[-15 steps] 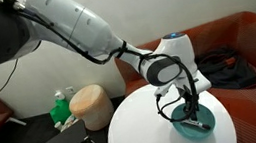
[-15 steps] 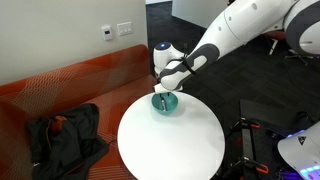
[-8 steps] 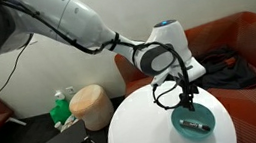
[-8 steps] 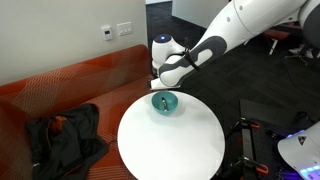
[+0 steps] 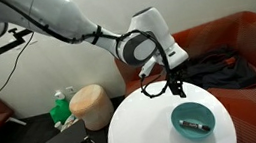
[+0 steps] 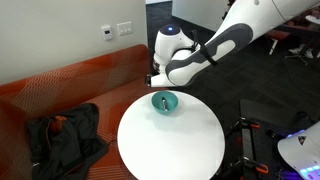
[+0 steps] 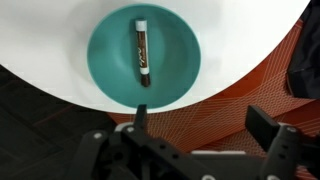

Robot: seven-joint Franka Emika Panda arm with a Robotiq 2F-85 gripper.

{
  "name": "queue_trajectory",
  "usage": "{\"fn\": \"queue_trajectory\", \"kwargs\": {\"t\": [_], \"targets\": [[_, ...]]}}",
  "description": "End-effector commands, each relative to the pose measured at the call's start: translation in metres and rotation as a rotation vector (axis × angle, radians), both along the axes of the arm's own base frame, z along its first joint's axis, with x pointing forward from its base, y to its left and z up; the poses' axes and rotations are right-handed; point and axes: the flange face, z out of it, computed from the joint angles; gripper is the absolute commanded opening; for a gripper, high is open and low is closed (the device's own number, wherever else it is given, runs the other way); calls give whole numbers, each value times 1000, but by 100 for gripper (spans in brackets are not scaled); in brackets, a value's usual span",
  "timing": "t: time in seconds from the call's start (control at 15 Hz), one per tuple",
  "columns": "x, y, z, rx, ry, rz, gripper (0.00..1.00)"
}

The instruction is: Put the marker in the bowl

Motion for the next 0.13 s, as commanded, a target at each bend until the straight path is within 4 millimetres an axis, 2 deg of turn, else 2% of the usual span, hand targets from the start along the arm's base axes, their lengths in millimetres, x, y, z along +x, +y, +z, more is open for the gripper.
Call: {"fn": "queue_trajectory", "kwargs": {"t": [0.0, 0.07], "targets": [[0, -3, -3, -1, 4, -2, 100], [0, -5, -5, -1, 8, -5, 100]]}}
